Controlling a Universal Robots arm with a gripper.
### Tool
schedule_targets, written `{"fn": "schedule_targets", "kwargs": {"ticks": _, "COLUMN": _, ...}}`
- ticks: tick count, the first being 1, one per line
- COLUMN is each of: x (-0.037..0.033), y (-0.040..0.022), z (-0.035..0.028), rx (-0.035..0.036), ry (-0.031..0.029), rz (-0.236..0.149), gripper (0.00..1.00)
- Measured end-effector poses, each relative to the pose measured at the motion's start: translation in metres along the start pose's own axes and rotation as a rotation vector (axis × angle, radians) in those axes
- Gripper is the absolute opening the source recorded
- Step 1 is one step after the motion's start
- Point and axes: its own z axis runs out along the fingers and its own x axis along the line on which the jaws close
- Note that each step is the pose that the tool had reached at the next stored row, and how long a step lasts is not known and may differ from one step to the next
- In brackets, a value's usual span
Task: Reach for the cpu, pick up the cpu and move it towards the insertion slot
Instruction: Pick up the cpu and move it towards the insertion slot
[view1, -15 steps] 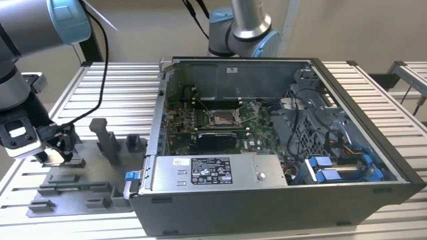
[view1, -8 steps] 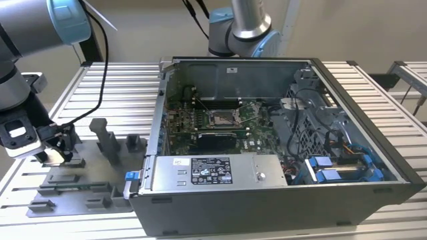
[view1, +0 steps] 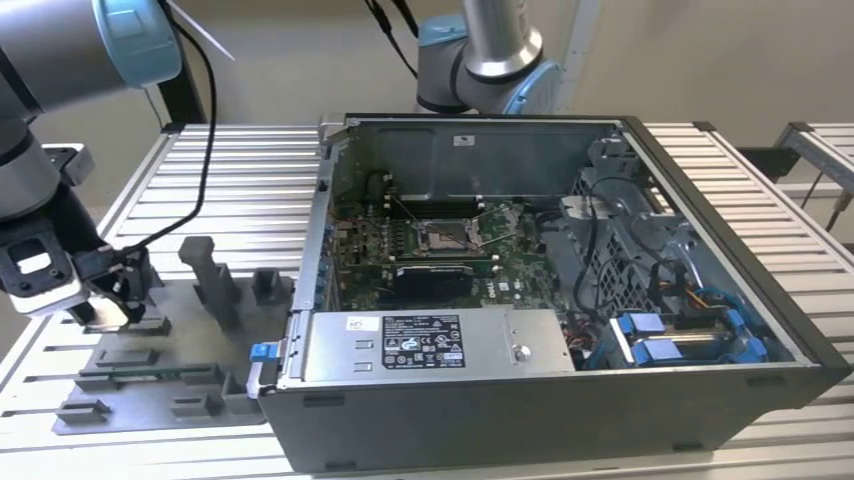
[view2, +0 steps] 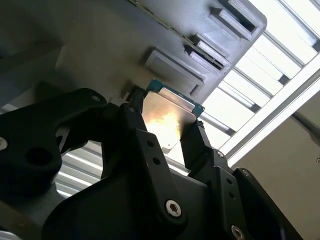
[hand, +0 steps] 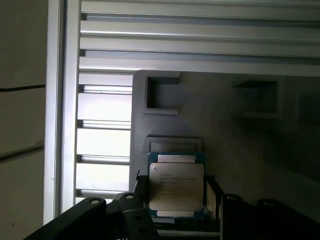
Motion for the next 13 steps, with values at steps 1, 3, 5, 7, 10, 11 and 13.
{"fn": "schedule_targets", "kwargs": {"ticks": 1, "x": 0.0000, "y": 0.0001, "z": -0.0007, "rx": -0.0002, "ry": -0.0002, "rz": 0.000, "gripper": 0.00}}
{"fn": "schedule_targets", "kwargs": {"ticks": 3, "x": 0.0000, "y": 0.0001, "z": -0.0029, "rx": -0.0002, "ry": -0.0002, "rz": 0.000, "gripper": 0.00}}
{"fn": "schedule_targets", "kwargs": {"ticks": 5, "x": 0.0000, "y": 0.0002, "z": -0.0053, "rx": -0.0002, "ry": -0.0003, "rz": 0.000, "gripper": 0.00}}
{"fn": "schedule_targets", "kwargs": {"ticks": 7, "x": -0.0001, "y": 0.0000, "z": -0.0073, "rx": -0.0004, "ry": -0.0003, "rz": 0.000, "gripper": 0.00}}
{"fn": "schedule_targets", "kwargs": {"ticks": 10, "x": 0.0000, "y": 0.0001, "z": -0.0098, "rx": -0.0009, "ry": -0.0003, "rz": 0.000, "gripper": 0.00}}
{"fn": "schedule_targets", "kwargs": {"ticks": 11, "x": 0.0000, "y": 0.0002, "z": -0.0113, "rx": -0.0009, "ry": -0.0003, "rz": 0.000, "gripper": 0.00}}
{"fn": "schedule_targets", "kwargs": {"ticks": 13, "x": 0.0000, "y": 0.0003, "z": -0.0144, "rx": -0.0009, "ry": -0.0003, "rz": 0.000, "gripper": 0.00}}
